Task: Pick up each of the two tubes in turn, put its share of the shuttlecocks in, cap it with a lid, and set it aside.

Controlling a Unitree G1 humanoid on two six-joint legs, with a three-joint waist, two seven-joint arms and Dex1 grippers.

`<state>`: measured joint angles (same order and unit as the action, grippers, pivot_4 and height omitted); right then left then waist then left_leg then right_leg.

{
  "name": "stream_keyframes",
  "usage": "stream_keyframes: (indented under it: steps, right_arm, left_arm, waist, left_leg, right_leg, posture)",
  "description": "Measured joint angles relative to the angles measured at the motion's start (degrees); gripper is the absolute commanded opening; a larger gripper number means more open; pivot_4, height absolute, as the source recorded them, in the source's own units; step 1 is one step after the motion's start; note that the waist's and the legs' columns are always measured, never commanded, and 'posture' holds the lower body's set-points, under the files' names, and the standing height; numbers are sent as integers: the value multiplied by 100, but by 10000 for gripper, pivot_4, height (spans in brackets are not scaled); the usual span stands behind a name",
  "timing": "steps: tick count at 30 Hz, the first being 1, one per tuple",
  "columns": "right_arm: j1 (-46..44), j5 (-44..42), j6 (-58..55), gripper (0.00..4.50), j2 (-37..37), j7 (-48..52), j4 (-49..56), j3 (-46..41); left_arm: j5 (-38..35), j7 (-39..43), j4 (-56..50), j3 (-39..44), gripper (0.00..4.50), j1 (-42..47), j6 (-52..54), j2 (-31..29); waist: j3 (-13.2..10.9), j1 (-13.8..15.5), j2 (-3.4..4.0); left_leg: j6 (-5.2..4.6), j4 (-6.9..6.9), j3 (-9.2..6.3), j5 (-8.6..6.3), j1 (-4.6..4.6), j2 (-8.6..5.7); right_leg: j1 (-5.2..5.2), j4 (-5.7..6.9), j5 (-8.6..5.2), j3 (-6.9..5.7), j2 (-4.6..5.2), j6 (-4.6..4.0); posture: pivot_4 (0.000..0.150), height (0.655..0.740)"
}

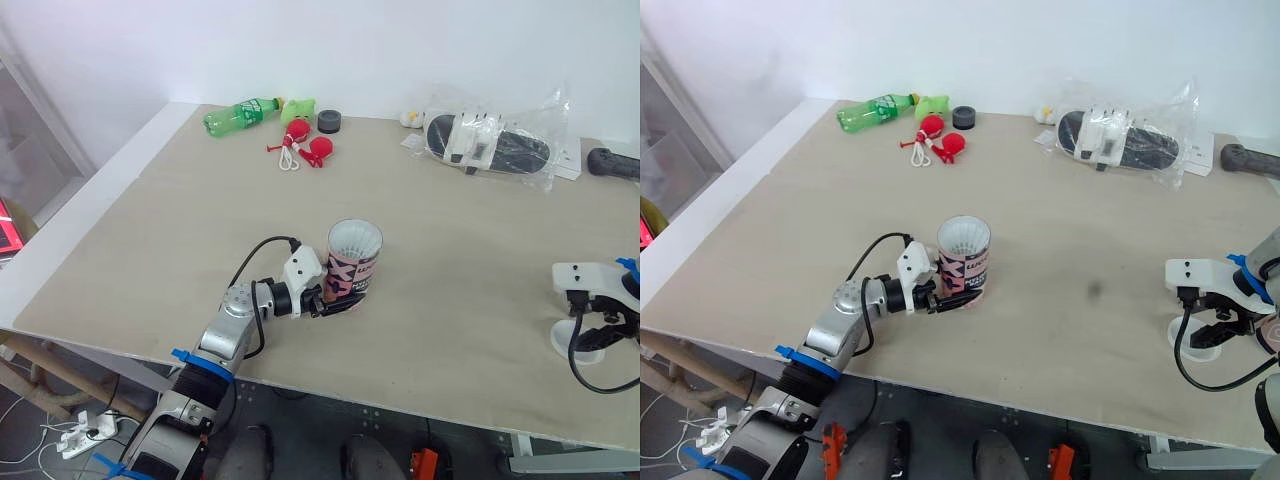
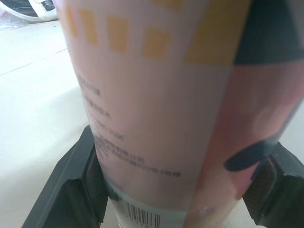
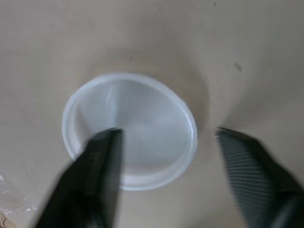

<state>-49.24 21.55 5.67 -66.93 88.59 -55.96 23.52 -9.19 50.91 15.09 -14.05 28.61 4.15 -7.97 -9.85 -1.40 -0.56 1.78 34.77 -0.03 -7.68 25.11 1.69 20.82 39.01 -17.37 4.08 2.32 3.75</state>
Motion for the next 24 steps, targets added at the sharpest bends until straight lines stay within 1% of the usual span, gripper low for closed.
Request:
stream_keyframes:
  steps: [1,3,4,6,16,18,19,20,21,23,24]
  right_arm:
    - [-15,18,2,16975,20,-1,-23,-8]
    - [-25,24,8,12215,33,0,-47,-24]
    - [-29,30,21,6484,43,0,-60,-44]
    - [-36,41,37,2022,52,0,-64,-55]
    - [-35,10,310,2022,59,33,-114,-140]
    - [23,-507,212,2022,-14,129,444,-119]
    - [23,-532,203,2022,-20,129,473,-119]
    - [91,-764,78,2022,-135,135,762,-73]
    - [136,-1507,-346,2022,-487,148,1708,65]
    - [69,-1783,-490,2022,-603,150,2076,67]
    - [-226,-2468,-1117,2022,-687,152,2904,150]
  left_arm:
    - [-1,-8,-5,-8,30638,0,0,0]
    - [-1,-12,-5,-11,30638,0,0,0]
    - [-1,-17,-5,-12,30638,0,0,-1]
    - [-1,-30,-4,-14,30638,0,-1,-1]
    - [1,-39,14,-15,30638,6,-32,-11]
    - [9,-27,94,-19,30638,75,-54,-14]
    - [9,-27,97,-19,30638,76,-55,-14]
    - [9,-18,121,-26,30638,99,-60,-8]
    - [8,31,186,-28,30638,153,-87,-14]
    - [12,43,223,-27,30638,178,-93,-16]
    - [13,83,307,-21,30638,239,-151,-28]
  waist:
    - [1,0,-2]
    - [1,1,-3]
    - [2,1,-6]
    - [2,1,-7]
    - [2,0,-8]
    - [3,-1,-3]
    - [3,-1,-2]
    - [3,-1,0]
    - [3,0,14]
    - [3,-2,12]
    - [0,-13,15]
  left_leg:
    - [0,-2,-3,0,0,1]
    - [0,-4,-3,0,0,1]
    - [0,-5,-5,0,0,1]
    - [0,-5,-5,0,0,1]
    - [0,-4,-4,0,-1,0]
    - [2,-2,0,1,0,-3]
    - [2,-2,0,1,-1,-3]
    - [2,-1,0,1,0,-4]
    - [2,-1,0,1,1,-5]
    - [2,-2,-1,1,0,-2]
    - [2,-3,-1,1,4,-4]
  right_leg:
    - [0,0,-1,-3,-2,-2]
    - [0,0,-2,-4,-2,-3]
    - [-1,0,-2,-5,-2,-3]
    - [-1,0,-2,-5,-2,-3]
    - [-2,0,-1,-3,-1,-2]
    - [0,0,4,3,2,5]
    - [0,0,4,5,2,5]
    - [0,0,4,6,2,6]
    - [1,0,3,8,3,6]
    - [2,0,3,7,0,6]
    - [17,1,10,16,-1,1]
  posture:
    - [1500,7400]
    - [1500,7400]
    - [1500,7400]
    - [1500,7400]
    - [1500,7400]
    - [1500,7400]
    - [1500,7400]
    - [1500,7400]
    - [1500,7400]
    - [1500,7400]
    - [1500,7400]
